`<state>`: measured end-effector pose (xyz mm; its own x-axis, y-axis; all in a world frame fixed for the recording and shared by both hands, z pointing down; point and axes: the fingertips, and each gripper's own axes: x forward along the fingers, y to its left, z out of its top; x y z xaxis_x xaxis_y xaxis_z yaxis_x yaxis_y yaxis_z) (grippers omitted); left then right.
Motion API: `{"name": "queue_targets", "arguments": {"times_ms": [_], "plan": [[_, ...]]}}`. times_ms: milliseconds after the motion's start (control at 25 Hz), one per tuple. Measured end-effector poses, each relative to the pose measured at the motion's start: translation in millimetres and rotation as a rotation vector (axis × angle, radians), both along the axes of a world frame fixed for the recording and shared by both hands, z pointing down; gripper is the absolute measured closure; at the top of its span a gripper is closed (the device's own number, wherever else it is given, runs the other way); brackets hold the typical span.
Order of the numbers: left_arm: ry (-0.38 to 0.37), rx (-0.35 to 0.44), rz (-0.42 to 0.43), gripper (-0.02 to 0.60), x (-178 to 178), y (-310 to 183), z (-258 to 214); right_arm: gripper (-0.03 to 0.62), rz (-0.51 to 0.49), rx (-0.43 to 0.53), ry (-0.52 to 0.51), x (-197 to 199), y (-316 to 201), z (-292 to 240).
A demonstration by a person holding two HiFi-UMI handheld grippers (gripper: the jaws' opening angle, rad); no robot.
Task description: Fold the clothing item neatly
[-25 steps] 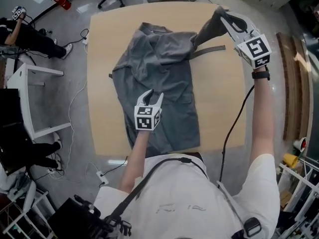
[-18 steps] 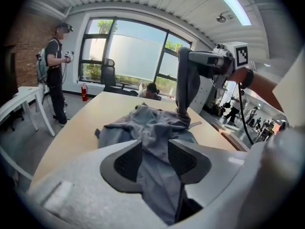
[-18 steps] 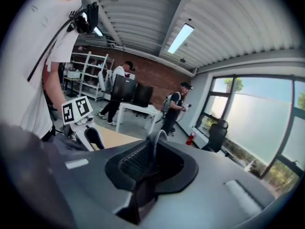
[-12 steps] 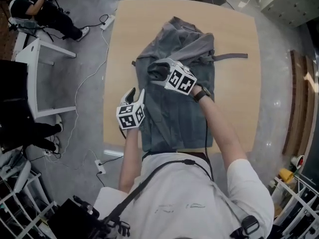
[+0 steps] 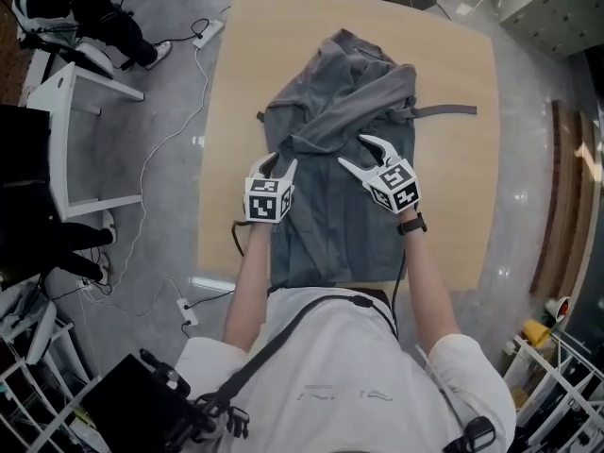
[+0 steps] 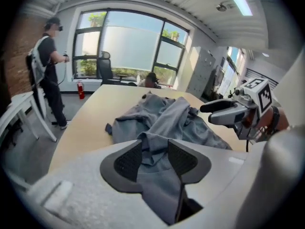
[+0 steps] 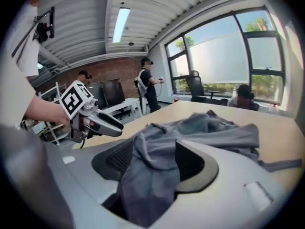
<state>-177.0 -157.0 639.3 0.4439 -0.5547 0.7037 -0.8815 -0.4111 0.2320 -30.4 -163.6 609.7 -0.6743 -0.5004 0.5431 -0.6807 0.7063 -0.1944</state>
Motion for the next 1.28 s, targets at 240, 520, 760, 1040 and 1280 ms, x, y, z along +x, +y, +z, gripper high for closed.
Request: {"name": "queue_targets", "arguments": {"times_ms": [240,520,760,1040,1280], "plan": [[-0.011,-0.129,0.068,0.403,42.6,-22.6,39.3,0.392,0.354,-0.095,0.045,94.7,-41.9,34.4],[-0.019,-0.101,0.043,0.580,39.5,-20.2,44.3,0.414,0.658,-0.232,-0.145,128.8,-98.9,66.0],[0.146,0.051,0.057,0.581,36.5,-9.3,-11.4,0.565,0.706,-0.354,-0.203,120.8,-109.9,91.0],[0.063,0.002,0.003,0.561,12.9,-22.6,8.0,0.571,0.771,-0.212,-0.234,150.6,-76.1,25.1],[0.031,0.061,0.177,0.482,74.3,-97.5,-3.3,0.568,0.674,-0.287,-0.144,151.5,-42.0,75.2]]}}
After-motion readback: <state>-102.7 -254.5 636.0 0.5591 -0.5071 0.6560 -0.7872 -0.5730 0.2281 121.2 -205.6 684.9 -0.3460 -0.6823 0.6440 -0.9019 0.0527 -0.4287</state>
